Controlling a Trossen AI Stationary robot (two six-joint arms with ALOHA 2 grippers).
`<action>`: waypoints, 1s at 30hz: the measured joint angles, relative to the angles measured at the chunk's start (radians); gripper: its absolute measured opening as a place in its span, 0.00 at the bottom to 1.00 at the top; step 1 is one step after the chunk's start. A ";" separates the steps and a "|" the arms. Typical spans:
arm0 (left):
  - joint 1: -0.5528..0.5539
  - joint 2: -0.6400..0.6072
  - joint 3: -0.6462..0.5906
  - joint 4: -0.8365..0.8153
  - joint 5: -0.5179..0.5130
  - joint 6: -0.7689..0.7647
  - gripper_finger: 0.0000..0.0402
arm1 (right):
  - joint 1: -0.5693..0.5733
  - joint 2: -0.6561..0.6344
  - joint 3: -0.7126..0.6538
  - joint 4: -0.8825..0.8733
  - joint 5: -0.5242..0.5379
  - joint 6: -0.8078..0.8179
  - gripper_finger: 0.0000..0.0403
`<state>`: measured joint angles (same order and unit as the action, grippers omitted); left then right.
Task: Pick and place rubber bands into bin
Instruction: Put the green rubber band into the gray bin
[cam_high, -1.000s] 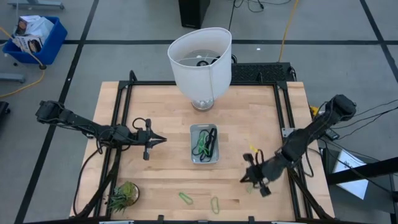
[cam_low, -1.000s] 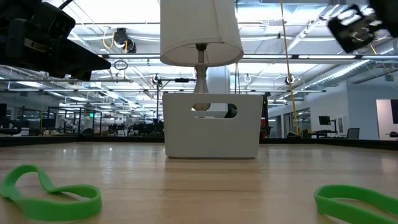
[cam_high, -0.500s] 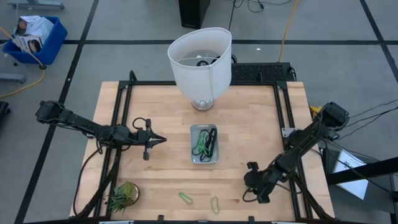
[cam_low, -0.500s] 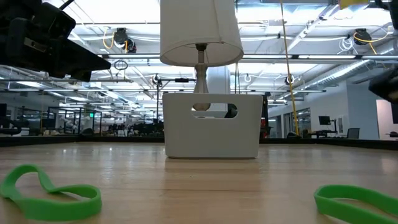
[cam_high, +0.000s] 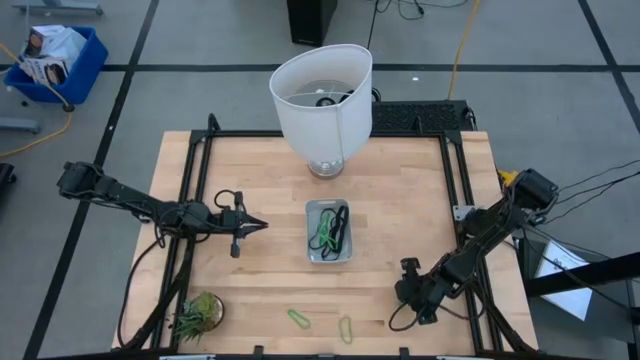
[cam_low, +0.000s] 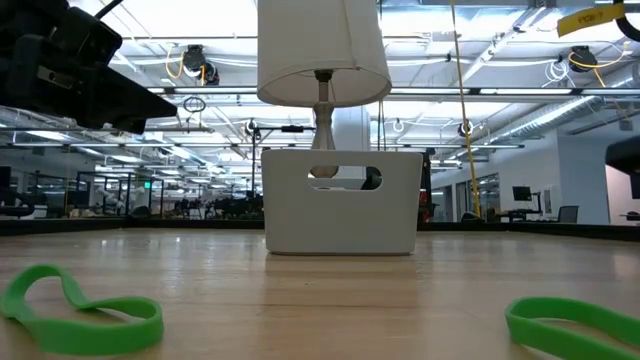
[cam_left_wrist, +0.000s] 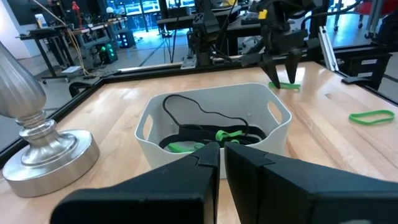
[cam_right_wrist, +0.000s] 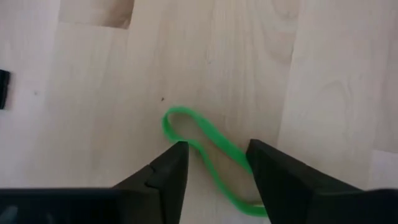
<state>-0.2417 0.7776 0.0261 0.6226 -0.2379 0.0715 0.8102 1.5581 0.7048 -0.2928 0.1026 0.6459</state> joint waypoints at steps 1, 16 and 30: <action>0.000 0.000 0.000 0.000 0.000 -0.001 0.08 | 0.001 0.005 0.000 0.000 0.008 -0.001 0.40; 0.000 0.000 0.000 0.000 0.000 -0.004 0.08 | 0.001 0.022 -0.003 0.053 0.053 0.020 0.02; 0.000 0.000 0.000 0.001 0.000 -0.002 0.08 | -0.017 -0.328 0.050 -0.036 0.355 -0.283 0.00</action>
<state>-0.2420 0.7777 0.0261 0.6231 -0.2379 0.0700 0.7929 1.2296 0.7548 -0.3284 0.4572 0.3630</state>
